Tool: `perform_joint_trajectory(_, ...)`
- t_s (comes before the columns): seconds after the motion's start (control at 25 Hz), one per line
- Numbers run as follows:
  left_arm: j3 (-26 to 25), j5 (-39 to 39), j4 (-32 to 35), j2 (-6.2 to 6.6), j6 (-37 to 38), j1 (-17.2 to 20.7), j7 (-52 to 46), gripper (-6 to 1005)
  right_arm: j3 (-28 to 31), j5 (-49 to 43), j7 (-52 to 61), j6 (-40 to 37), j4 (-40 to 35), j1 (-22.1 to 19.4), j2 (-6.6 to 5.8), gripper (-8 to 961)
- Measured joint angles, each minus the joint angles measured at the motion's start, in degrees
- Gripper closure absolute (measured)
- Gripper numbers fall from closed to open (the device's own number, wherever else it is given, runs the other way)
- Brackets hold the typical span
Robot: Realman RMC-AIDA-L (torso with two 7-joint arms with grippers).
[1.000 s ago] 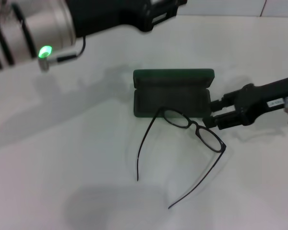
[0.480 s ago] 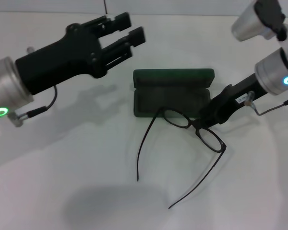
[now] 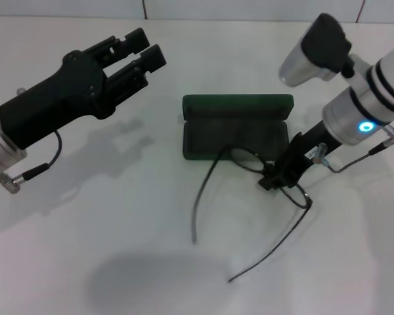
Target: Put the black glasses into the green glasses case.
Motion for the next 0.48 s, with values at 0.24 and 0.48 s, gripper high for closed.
perform_joint_trajectory(0.24, -0.3, -0.3, -0.8, 0.05, 1.1, 0.5, 0.6, 541, -1.7, 2.8, -0.3, 1.1, -4.8, -2.5, -0.01, 823)
perform_joint_trajectory(0.48, -0.4, -0.3, -1.5, 0.08, 2.7, 0.6, 0.7, 549, -1.7, 5.1, -0.8, -1.3, -11.8, -6.4, -0.10, 824)
